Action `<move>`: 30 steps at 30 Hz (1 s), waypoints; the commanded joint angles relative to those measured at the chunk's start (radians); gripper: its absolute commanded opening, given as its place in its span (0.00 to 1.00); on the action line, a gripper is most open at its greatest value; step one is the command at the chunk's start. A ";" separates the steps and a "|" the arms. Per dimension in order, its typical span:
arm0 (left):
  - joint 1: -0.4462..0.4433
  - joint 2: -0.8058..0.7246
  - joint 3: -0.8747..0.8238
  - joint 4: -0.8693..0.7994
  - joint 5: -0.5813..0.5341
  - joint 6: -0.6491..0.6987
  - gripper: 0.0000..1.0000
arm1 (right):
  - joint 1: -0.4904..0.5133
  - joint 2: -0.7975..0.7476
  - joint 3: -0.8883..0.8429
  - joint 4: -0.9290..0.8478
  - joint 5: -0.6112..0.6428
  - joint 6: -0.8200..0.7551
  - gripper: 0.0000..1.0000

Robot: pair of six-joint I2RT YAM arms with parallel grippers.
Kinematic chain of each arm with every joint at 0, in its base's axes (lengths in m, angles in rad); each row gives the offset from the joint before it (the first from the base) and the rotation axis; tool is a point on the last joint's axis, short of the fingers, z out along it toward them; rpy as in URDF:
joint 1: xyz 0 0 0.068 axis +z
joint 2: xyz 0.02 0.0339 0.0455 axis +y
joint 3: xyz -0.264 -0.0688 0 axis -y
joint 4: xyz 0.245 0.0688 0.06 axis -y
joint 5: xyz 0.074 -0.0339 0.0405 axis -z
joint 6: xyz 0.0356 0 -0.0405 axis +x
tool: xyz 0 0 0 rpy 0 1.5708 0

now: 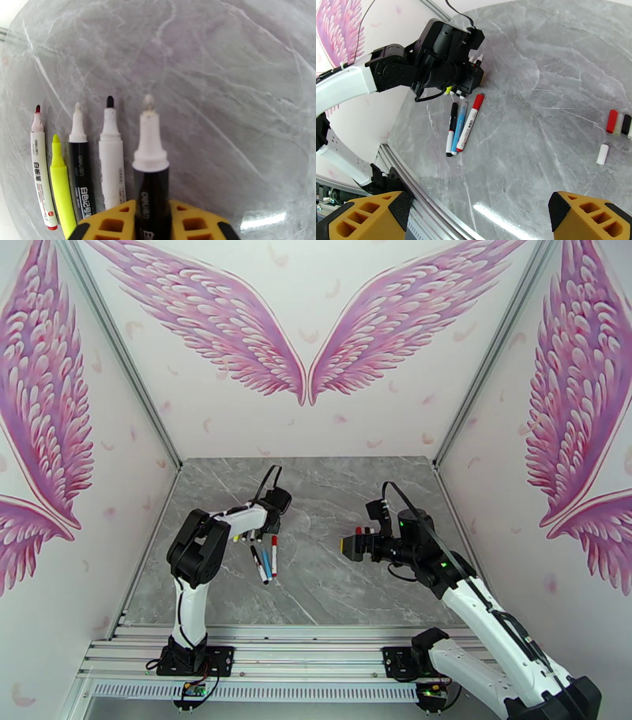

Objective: Open the pen caps

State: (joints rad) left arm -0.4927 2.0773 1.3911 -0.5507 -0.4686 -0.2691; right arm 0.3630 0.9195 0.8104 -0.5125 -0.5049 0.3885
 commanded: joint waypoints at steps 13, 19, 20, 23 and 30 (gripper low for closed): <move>-0.001 -0.144 0.026 -0.088 0.035 -0.066 0.43 | 0.016 0.000 0.001 0.002 -0.011 0.022 0.99; -0.009 -0.337 -0.067 -0.099 0.070 -0.148 0.43 | 0.030 0.002 0.000 -0.004 0.004 0.023 0.99; -0.011 -0.373 -0.088 -0.104 0.076 -0.164 0.43 | 0.032 0.003 0.000 -0.005 0.009 0.024 0.99; -0.019 -0.472 -0.166 -0.129 0.097 -0.210 0.46 | 0.040 0.005 0.000 -0.003 0.015 0.030 0.99; -0.031 -0.724 -0.391 -0.142 0.174 -0.377 0.50 | 0.080 0.009 -0.002 -0.002 0.042 0.058 0.99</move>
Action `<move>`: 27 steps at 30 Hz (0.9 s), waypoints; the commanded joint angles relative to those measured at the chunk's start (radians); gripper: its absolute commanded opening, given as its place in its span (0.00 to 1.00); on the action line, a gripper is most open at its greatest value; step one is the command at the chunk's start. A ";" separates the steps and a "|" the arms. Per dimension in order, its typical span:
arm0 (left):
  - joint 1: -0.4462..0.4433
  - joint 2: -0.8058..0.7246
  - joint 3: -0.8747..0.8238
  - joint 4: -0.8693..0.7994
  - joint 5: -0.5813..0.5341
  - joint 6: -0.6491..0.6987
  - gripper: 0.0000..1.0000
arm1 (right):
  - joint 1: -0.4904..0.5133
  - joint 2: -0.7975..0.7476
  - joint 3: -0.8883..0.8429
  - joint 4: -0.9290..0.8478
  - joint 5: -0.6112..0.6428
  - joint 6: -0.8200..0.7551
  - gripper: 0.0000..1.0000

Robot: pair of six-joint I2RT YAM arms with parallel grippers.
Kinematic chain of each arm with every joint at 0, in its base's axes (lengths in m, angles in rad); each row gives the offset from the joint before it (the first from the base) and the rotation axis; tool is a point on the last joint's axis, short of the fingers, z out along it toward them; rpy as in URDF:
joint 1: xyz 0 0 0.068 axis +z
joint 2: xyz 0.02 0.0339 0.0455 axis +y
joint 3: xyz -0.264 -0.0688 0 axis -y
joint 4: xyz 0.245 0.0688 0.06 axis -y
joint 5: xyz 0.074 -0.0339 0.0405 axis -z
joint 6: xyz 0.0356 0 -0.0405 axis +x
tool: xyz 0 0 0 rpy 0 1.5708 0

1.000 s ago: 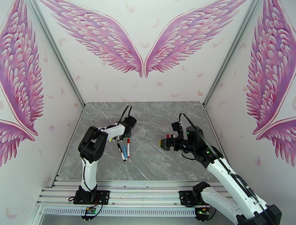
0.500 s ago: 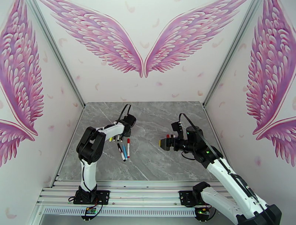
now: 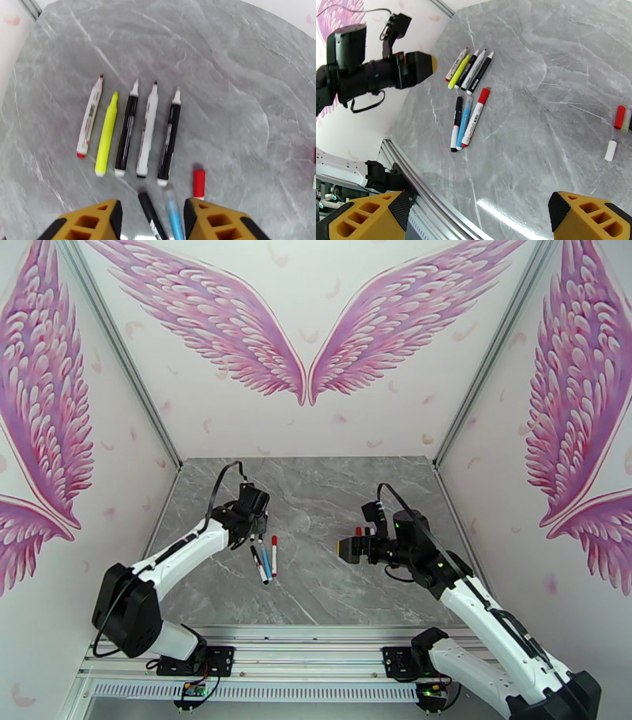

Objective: Open the pen caps

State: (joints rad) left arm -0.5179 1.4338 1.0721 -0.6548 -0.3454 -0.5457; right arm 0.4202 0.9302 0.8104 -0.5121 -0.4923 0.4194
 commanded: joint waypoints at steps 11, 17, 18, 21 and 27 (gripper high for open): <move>-0.068 -0.304 -0.349 -0.030 0.133 -0.319 0.55 | 0.123 0.000 -0.026 0.023 0.111 0.052 0.99; -0.102 -0.243 -0.402 0.032 0.152 -0.351 0.55 | 0.171 0.017 -0.031 0.050 0.147 0.073 0.99; -0.105 -0.229 -0.406 0.046 0.158 -0.354 0.55 | 0.181 0.020 -0.032 0.051 0.154 0.074 0.99; -0.110 -0.187 -0.404 0.074 0.167 -0.355 0.55 | 0.198 0.028 -0.037 0.055 0.170 0.073 0.99; -0.119 -0.132 -0.408 0.144 0.189 -0.368 0.52 | 0.221 0.030 -0.060 0.069 0.184 0.084 0.99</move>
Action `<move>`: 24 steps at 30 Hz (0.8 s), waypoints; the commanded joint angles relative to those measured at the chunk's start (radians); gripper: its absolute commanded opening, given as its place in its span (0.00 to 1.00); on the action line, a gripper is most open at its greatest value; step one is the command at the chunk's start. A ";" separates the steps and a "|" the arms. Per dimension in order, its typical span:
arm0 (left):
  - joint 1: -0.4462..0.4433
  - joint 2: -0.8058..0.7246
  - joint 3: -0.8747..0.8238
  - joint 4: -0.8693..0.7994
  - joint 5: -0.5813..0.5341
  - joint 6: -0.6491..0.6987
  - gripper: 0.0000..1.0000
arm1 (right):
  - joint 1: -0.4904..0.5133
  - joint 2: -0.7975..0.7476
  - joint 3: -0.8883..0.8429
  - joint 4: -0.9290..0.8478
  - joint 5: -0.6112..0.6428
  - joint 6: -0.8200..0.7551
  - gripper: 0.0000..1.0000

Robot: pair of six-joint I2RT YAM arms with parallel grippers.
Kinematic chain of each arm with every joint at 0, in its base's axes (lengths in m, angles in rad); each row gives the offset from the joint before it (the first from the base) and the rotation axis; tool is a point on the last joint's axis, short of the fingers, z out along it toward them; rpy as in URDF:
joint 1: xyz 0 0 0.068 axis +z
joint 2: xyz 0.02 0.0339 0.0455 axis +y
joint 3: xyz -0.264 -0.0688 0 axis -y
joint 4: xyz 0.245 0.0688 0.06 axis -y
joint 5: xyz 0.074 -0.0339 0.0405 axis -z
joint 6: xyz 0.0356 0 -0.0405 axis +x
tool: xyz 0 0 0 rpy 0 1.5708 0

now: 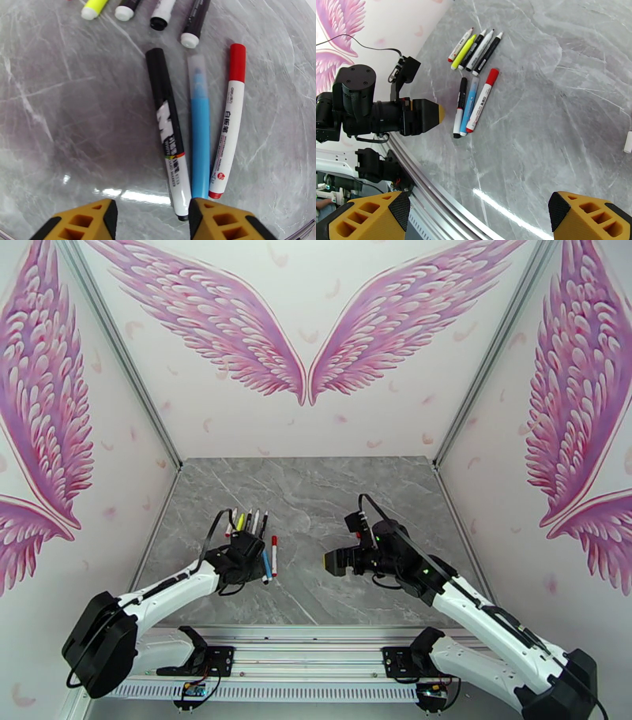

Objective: Open the pen caps

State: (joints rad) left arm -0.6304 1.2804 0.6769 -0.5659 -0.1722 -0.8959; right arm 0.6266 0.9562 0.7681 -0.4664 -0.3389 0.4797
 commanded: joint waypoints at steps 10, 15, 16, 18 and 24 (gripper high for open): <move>0.000 0.095 -0.008 0.101 -0.004 -0.023 0.45 | 0.028 -0.005 -0.020 0.004 0.050 0.022 0.99; 0.010 0.112 -0.004 0.116 0.003 -0.014 0.44 | 0.027 -0.003 -0.019 -0.002 0.052 0.019 0.99; 0.013 0.116 -0.004 0.115 0.005 -0.012 0.44 | 0.028 -0.002 -0.017 -0.002 0.051 0.018 0.99; 0.018 0.120 -0.007 0.113 0.005 -0.010 0.42 | 0.028 0.000 -0.016 -0.006 0.054 0.016 0.99; 0.037 0.133 -0.023 0.133 0.022 -0.001 0.42 | 0.028 0.000 -0.012 -0.014 0.060 0.012 0.99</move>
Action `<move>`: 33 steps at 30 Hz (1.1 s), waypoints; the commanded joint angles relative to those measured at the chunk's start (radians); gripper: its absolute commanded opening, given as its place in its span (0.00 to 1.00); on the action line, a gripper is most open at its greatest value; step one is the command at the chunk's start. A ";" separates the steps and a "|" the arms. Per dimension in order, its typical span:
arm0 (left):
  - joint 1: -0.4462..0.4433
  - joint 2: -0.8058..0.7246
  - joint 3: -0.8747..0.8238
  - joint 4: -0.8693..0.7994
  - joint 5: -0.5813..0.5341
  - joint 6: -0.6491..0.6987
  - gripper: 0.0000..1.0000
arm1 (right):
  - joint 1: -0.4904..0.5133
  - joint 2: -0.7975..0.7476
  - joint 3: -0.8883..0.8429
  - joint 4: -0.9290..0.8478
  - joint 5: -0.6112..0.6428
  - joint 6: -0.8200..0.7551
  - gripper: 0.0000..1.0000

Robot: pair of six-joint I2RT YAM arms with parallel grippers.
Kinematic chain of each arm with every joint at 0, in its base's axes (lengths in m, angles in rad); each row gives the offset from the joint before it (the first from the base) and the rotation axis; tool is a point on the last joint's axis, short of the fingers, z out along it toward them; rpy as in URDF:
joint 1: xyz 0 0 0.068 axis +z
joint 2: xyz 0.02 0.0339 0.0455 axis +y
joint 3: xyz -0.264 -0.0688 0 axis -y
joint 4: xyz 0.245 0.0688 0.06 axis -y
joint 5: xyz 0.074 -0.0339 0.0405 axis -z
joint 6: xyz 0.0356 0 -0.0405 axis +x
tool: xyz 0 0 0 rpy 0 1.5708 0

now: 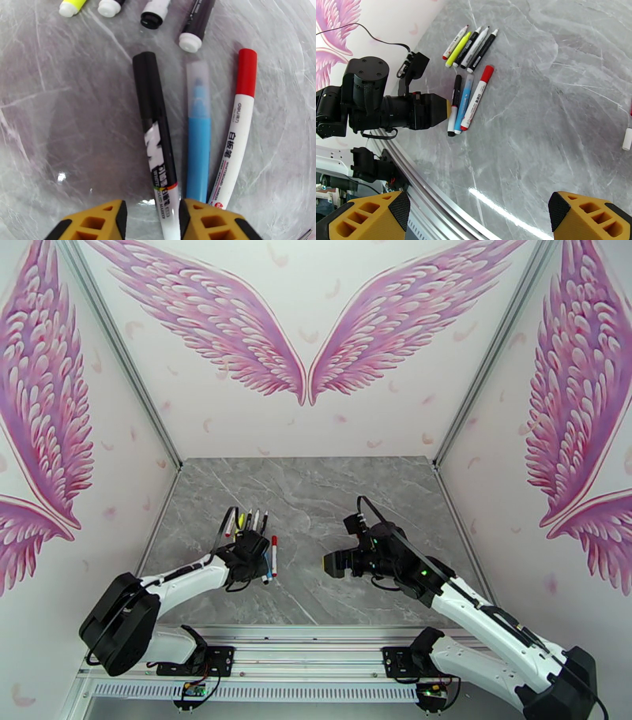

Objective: Open the pen caps

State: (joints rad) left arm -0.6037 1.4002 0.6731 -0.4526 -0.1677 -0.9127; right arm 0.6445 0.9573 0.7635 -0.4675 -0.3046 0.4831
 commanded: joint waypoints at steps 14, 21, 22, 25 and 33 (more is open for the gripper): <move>0.053 0.025 -0.048 0.058 0.058 0.037 0.42 | 0.012 0.012 -0.006 -0.018 0.025 0.007 0.99; 0.074 0.040 -0.040 0.063 0.068 0.050 0.41 | 0.012 0.015 0.000 -0.025 0.028 0.002 0.99; 0.076 0.041 -0.038 0.057 0.065 0.050 0.40 | 0.012 0.017 0.000 -0.025 0.030 0.001 0.99; 0.081 0.042 -0.038 0.046 0.056 0.053 0.37 | 0.012 0.021 0.001 -0.025 0.029 0.002 0.99; 0.102 0.061 -0.044 0.025 0.033 0.070 0.29 | 0.012 0.037 0.007 -0.023 0.030 -0.003 0.99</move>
State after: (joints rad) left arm -0.5175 1.4319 0.6388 -0.4076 -0.1085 -0.8593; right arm 0.6483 0.9890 0.7635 -0.4801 -0.2935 0.4820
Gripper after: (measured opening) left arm 0.295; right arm 0.988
